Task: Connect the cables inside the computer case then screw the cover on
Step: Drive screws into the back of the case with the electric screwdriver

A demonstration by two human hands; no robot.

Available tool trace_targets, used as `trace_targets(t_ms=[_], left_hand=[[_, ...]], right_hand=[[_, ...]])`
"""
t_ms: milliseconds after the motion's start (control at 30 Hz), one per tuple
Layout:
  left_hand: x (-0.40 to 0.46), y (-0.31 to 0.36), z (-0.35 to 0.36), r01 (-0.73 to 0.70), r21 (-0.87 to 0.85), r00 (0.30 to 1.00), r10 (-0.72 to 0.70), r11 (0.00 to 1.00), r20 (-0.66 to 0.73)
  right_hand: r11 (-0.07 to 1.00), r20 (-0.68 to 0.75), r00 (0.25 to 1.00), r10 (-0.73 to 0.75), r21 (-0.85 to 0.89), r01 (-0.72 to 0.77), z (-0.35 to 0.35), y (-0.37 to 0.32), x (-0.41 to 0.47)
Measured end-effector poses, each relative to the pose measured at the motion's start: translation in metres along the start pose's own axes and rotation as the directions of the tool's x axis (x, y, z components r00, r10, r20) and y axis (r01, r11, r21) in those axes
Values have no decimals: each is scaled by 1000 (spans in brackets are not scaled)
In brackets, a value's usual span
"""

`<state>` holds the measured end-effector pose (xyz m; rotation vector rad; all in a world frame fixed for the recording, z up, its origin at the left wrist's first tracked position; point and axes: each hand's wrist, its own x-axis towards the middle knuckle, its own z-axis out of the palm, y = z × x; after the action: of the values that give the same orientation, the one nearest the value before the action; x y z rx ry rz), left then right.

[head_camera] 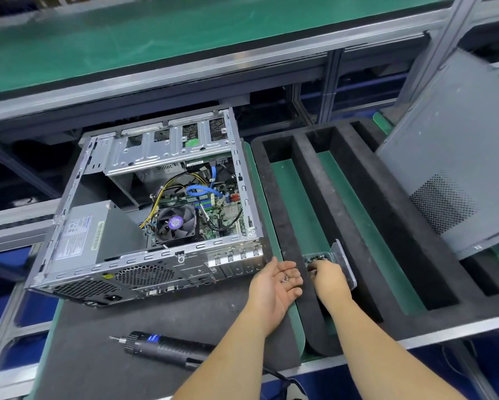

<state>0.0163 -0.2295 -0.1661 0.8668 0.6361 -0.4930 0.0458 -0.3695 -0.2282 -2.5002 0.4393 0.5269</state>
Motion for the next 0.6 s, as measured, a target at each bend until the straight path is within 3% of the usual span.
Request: trace_targets(t_ms=[200, 300, 367, 467, 533, 600], left_hand=[[0, 1, 0, 7, -10, 1000, -6, 1000, 11], [-1, 1, 0, 8, -13, 1000, -8, 1000, 24], [-1, 1, 0, 4, -14, 999, -4, 1000, 36], [1, 1, 0, -3, -1, 999, 3, 1000, 33], [1, 1, 1, -5, 16, 1000, 4, 1000, 21], [1, 1, 2, -3, 4, 1000, 3, 1000, 17]], right_hand=[[993, 35, 996, 87, 79, -89, 0, -4, 8], [981, -146, 989, 16, 194, 13, 2, -2, 2], [912, -274, 961, 49, 405, 69, -6, -6, -10], [680, -330, 939, 100, 711, 178, -27, -13, -26], [686, -368, 924, -104, 646, 334, -40, -18, -40], [755, -252, 912, -324, 512, 409, -46, -25, -53]])
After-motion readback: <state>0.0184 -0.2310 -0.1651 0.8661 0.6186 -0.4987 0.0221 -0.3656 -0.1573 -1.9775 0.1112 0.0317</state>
